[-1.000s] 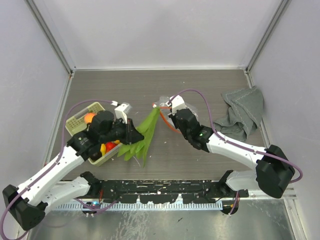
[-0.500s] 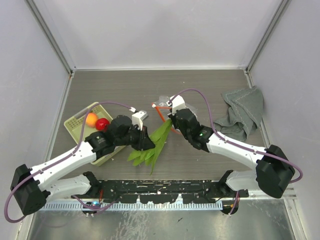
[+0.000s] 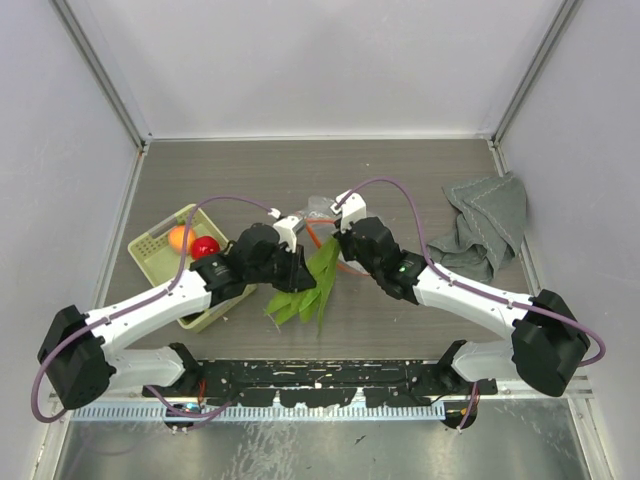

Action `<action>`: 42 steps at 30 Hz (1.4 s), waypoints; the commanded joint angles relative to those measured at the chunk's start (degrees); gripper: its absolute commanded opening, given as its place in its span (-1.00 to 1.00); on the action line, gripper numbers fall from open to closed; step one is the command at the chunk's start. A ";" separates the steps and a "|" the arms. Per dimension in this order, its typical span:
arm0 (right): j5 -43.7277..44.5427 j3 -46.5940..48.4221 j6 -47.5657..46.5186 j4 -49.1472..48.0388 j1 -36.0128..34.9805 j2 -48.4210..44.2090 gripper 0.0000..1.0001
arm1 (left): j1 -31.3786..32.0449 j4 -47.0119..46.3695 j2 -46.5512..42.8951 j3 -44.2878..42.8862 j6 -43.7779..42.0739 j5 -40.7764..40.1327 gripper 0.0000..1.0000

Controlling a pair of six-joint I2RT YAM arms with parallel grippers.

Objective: Place the food in the zip-top bag and seal the zipper
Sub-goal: Place the fake vegetable in the zipper food storage bag.

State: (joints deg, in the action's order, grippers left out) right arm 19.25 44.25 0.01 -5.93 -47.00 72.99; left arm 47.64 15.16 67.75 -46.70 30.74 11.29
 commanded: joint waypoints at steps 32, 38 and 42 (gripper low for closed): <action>-27.80 1.19 13.05 -3.61 -1.16 -2.50 -0.99 | 0.23 -23.15 6.13 2.92 12.63 -23.56 -1.00; -21.08 0.12 11.71 -1.72 -1.16 -3.68 -0.73 | 0.19 -29.63 6.20 6.44 12.97 -22.13 -1.00; -15.10 -0.72 9.77 -0.14 -1.18 -4.51 -0.56 | 0.22 -30.80 5.99 7.96 13.45 -21.88 -1.00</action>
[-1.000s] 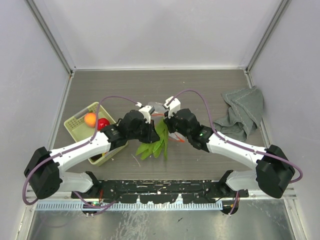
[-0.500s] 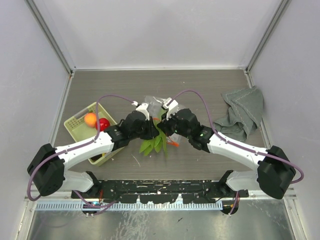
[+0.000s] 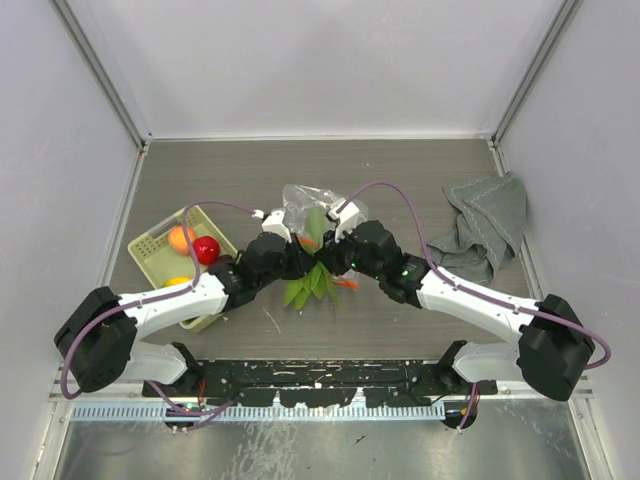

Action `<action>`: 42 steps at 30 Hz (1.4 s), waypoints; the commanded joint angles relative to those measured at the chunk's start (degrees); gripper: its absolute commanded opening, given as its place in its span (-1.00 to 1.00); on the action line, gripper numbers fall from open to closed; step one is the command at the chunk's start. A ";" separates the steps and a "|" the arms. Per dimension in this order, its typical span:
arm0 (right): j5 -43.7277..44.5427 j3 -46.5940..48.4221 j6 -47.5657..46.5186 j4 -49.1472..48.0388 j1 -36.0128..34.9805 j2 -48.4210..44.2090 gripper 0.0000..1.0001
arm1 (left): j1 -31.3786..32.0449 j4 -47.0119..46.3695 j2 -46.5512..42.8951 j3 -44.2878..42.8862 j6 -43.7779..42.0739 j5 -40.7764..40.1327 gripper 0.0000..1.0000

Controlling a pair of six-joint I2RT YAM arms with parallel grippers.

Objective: Place the food in the zip-top bag and seal the zipper
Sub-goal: Place the fake vegetable in the zipper food storage bag.

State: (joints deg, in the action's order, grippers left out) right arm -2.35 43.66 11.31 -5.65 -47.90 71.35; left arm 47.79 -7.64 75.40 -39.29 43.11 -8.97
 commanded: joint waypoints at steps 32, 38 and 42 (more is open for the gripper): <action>-10.25 0.62 5.42 -5.08 -0.88 -0.61 -0.99 | 0.06 -13.10 0.64 3.13 12.04 -12.31 -0.94; -10.56 -1.12 7.40 -6.43 -0.88 -0.47 -0.99 | 0.08 -13.11 0.93 3.69 16.69 -15.04 -0.92; -12.42 -1.41 9.06 -8.34 -0.92 -0.29 -0.99 | 0.03 -13.46 2.93 4.05 21.02 -18.74 -0.91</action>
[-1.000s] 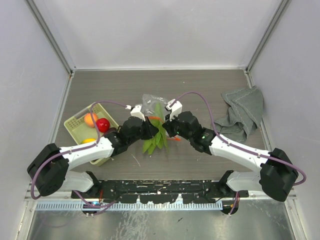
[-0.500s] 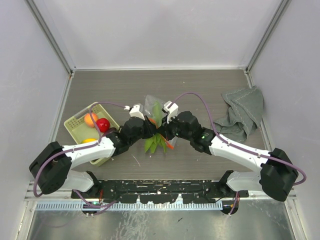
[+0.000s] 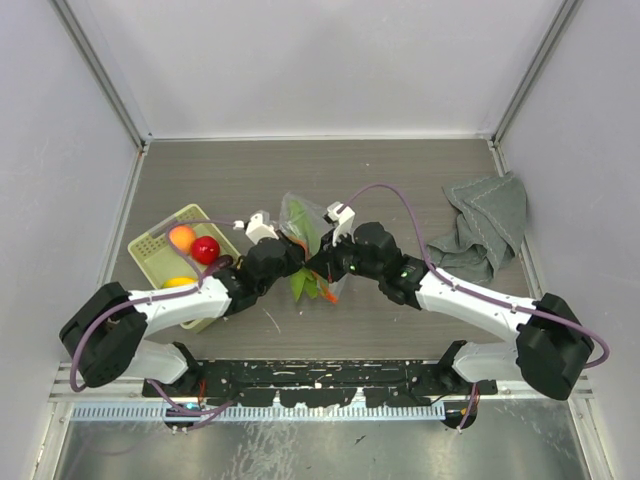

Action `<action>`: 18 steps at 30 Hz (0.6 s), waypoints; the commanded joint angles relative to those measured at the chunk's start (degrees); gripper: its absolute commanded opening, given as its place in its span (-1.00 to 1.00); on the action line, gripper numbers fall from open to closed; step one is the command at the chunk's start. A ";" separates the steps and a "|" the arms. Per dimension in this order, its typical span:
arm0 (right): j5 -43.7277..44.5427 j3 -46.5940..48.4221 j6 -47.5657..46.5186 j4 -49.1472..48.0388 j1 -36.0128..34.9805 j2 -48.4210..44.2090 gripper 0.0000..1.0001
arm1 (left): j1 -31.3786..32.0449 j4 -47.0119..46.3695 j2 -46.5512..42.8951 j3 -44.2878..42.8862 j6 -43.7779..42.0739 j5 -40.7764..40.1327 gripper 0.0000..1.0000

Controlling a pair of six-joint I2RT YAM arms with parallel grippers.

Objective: Place the food in the zip-top bag and seal the zipper
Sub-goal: Place the fake vegetable in the zipper food storage bag.

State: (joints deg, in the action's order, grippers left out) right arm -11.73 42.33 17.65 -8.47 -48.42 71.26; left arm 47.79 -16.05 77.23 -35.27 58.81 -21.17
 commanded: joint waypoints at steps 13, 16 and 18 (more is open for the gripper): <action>-2.56 -0.75 6.61 -9.02 -0.92 1.09 -0.99 | 1.92 -4.94 3.48 -1.97 7.46 -14.18 -0.28; 2.44 -0.35 6.60 -7.35 -0.88 -0.02 -0.99 | 1.98 -1.87 2.51 -2.11 6.80 -12.72 -0.01; 5.32 0.35 5.86 -6.11 -0.91 -0.60 -0.99 | 2.04 0.87 1.42 -2.55 6.08 -11.94 0.11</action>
State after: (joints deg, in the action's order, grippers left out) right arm -12.25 41.30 23.31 -13.26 -49.01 72.90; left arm 49.54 -16.38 80.77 -35.33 66.43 -31.73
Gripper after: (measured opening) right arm 0.031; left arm 0.511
